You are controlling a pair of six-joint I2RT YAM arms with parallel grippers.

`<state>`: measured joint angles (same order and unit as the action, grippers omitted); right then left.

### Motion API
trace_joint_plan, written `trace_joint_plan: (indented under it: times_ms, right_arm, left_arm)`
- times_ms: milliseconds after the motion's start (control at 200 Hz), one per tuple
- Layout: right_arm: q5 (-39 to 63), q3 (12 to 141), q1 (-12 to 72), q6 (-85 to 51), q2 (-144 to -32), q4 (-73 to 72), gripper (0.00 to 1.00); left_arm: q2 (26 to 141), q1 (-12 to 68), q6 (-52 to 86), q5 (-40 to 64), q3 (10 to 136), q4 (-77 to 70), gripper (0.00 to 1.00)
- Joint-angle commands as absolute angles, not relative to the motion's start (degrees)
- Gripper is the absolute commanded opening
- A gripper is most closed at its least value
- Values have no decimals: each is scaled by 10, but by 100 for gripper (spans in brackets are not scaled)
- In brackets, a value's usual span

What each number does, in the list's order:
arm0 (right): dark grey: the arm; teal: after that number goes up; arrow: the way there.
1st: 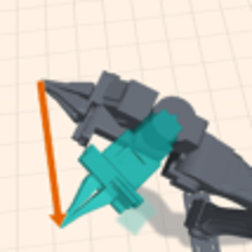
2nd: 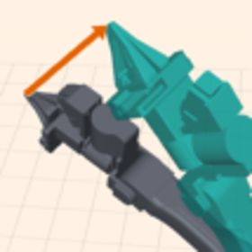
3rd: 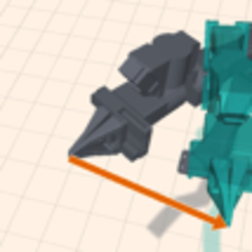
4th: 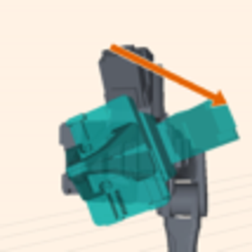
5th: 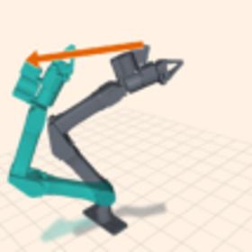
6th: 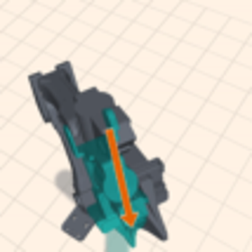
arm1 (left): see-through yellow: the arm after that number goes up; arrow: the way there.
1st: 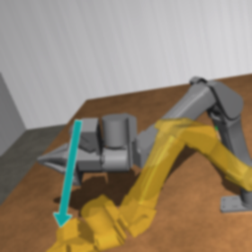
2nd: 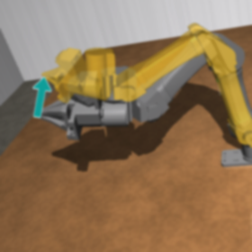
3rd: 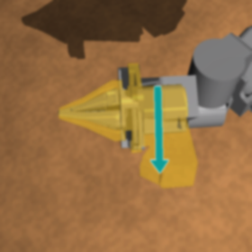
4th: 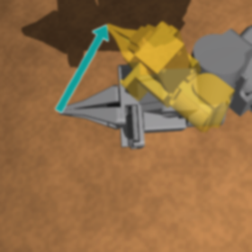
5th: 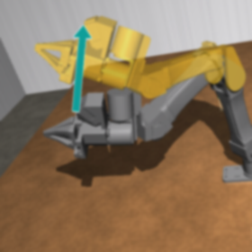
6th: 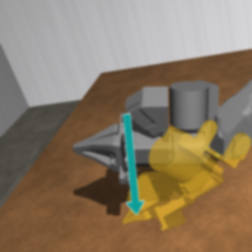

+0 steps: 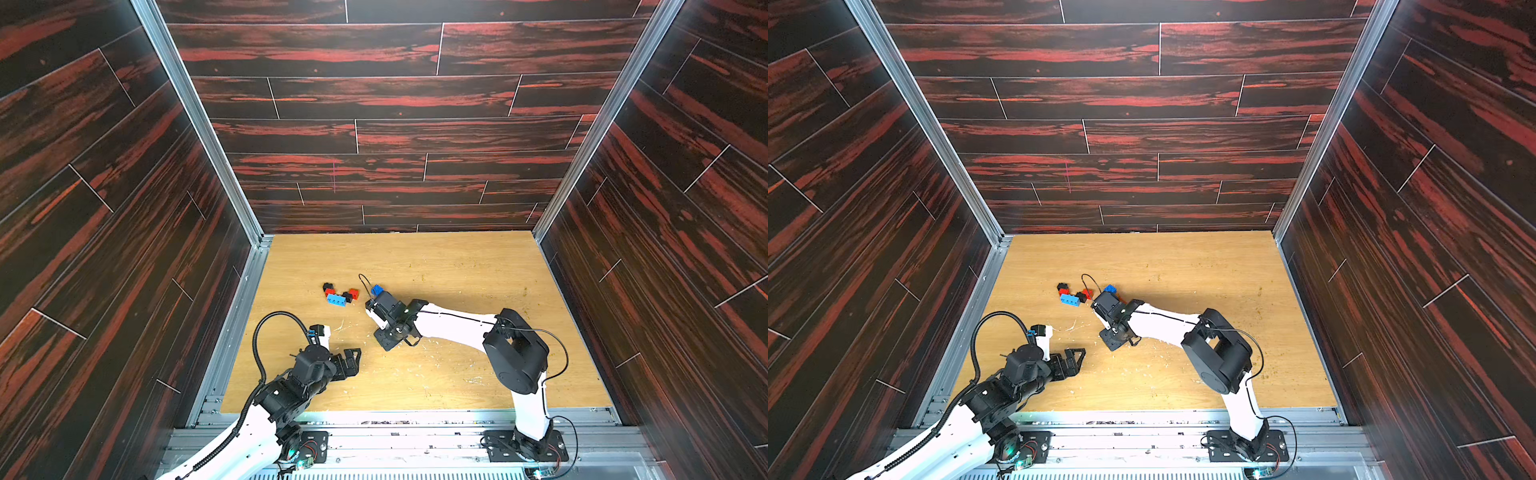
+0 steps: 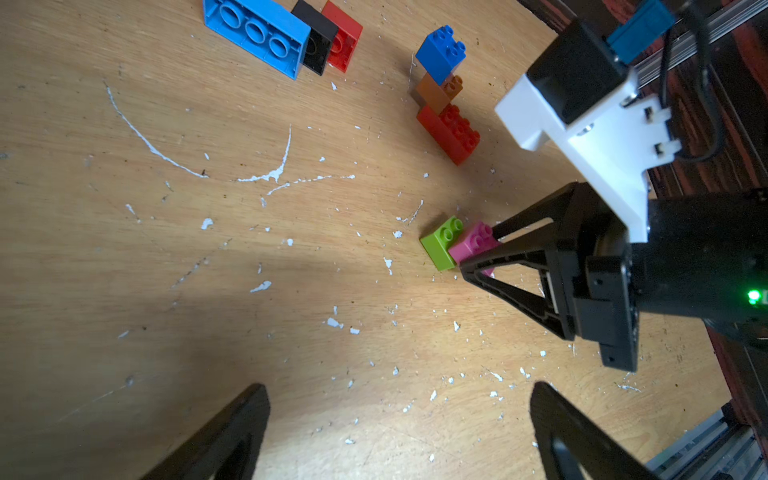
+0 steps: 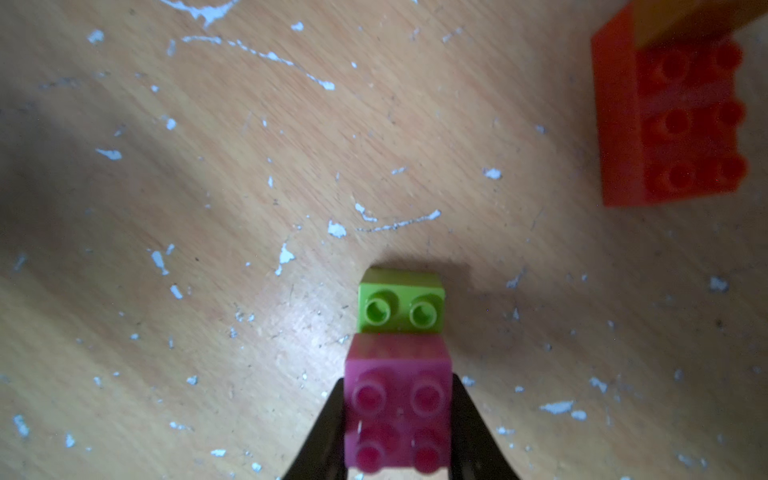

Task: Assemble the letter v with lego
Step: Assemble the lego brick with the lego brick.

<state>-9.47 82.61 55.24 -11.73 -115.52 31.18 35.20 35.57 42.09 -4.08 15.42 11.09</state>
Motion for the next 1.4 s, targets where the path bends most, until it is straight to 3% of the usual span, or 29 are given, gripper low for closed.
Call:
trace_joint_plan:
  times_ms: [0, 541, 1393]
  right_arm:
    - [-95, 826, 560, -160, -1179, 379, 16]
    - [-89, 832, 565, -217, -1218, 364, 16]
    - [-175, 885, 584, -229, -1249, 440, 16]
  left_arm:
    - [347, 354, 425, -52, 149, 119, 100]
    - [322, 355, 431, -63, 148, 144, 100]
    - [307, 354, 438, -68, 146, 157, 100]
